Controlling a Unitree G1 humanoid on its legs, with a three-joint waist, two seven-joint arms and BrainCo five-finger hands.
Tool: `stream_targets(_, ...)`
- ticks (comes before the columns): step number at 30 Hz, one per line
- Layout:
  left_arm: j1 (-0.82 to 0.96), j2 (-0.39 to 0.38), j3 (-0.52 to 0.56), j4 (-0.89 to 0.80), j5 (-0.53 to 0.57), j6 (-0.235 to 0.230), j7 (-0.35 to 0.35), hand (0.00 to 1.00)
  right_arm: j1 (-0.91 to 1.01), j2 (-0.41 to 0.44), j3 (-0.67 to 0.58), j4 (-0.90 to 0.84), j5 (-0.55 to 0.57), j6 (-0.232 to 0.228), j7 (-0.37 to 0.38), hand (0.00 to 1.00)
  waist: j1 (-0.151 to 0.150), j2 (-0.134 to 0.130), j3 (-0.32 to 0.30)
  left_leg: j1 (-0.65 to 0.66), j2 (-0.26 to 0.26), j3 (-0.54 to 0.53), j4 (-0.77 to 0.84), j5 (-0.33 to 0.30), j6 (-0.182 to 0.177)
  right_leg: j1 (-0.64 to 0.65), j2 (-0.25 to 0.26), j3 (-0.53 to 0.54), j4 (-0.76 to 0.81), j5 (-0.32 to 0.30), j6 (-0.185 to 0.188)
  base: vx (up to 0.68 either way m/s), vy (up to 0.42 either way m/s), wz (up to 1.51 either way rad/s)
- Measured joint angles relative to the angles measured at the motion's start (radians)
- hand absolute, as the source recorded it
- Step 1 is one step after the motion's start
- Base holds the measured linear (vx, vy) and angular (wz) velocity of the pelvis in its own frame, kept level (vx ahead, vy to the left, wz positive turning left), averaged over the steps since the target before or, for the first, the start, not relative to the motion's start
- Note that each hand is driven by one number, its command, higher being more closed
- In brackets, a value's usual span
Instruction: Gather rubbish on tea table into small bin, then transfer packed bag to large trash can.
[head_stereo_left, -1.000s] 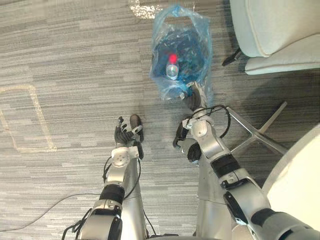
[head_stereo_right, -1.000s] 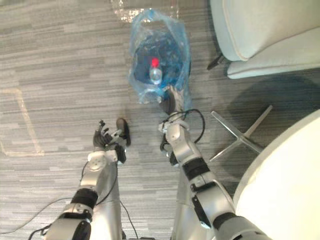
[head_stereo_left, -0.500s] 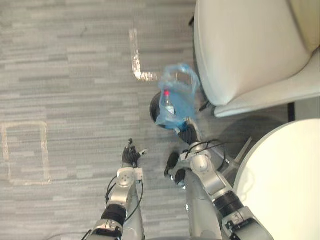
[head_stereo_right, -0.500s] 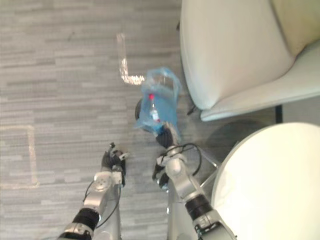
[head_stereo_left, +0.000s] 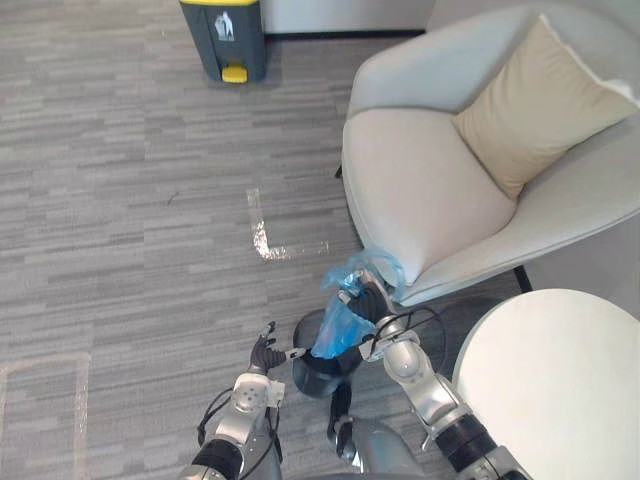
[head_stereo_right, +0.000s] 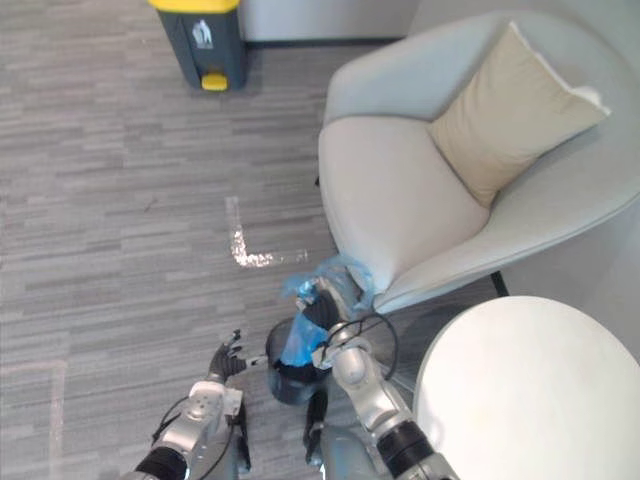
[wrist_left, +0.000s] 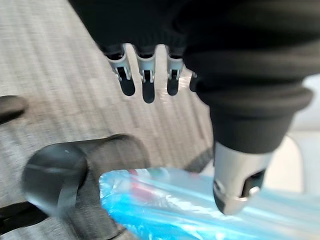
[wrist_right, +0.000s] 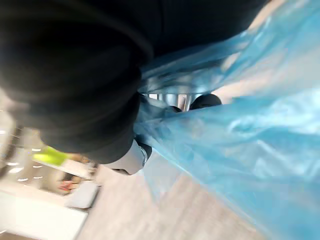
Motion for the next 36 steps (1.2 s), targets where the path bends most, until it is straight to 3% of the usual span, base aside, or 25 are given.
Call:
stream_targets(4,0.059,0.012,-0.015,-0.033,0.015,-0.001,-0.022,0.00,0.054,-0.021,0.009,-0.014,0.000,-0.009,0.038,1.00,-0.005,0.012,-0.040,0.058,-0.023,0.013,-0.039,0.007,0.006,0.060,-0.001,0.020,-0.060,0.030,0.007,0.00,0.054,-0.11)
stream_targets(11,0.141,0.030,-0.019,-0.100,0.016,0.002,-0.044,0.00,0.084,-0.031,0.007,-0.014,-0.001,-0.009,0.055,1.00,-0.012,0.024,-0.056,0.111,-0.044,0.013,-0.109,0.049,0.014,0.107,-0.003,0.037,-0.126,0.080,0.014,-0.07,0.026,-0.04)
stream_targets(14,0.215,0.029,-0.063,-0.229,0.015,0.002,-0.064,0.00,0.100,-0.056,-0.007,-0.030,-0.001,-0.009,0.057,1.00,-0.011,0.038,-0.074,0.127,-0.050,0.010,-0.147,0.058,0.013,0.108,-0.008,0.049,-0.133,0.073,0.028,-0.05,0.018,-0.01)
stream_targets(19,0.204,0.029,-0.085,-0.255,-0.028,-0.022,-0.094,0.00,0.124,-0.119,-0.063,-0.108,0.003,-0.017,0.048,1.00,-0.011,0.047,-0.083,0.145,-0.058,0.004,-0.174,0.071,0.014,0.113,-0.010,0.063,-0.142,0.082,0.036,-0.01,0.022,-0.04)
stream_targets(28,0.194,0.080,-0.041,-0.450,-0.025,-0.030,-0.073,0.00,0.097,-0.246,-0.113,-0.176,0.123,-0.046,0.083,1.00,-0.024,0.051,-0.092,0.172,-0.058,0.018,-0.174,0.074,0.022,0.134,-0.004,0.093,-0.159,0.105,0.027,0.04,-0.005,-0.10)
stream_targets(36,0.195,0.116,-0.004,-0.637,-0.029,-0.075,-0.082,0.00,0.036,-0.332,-0.144,-0.297,0.236,-0.091,0.115,1.00,-0.034,0.063,-0.110,0.192,-0.063,0.043,-0.174,0.069,0.023,0.143,0.000,0.114,-0.158,0.107,0.031,0.00,-0.002,-0.08)
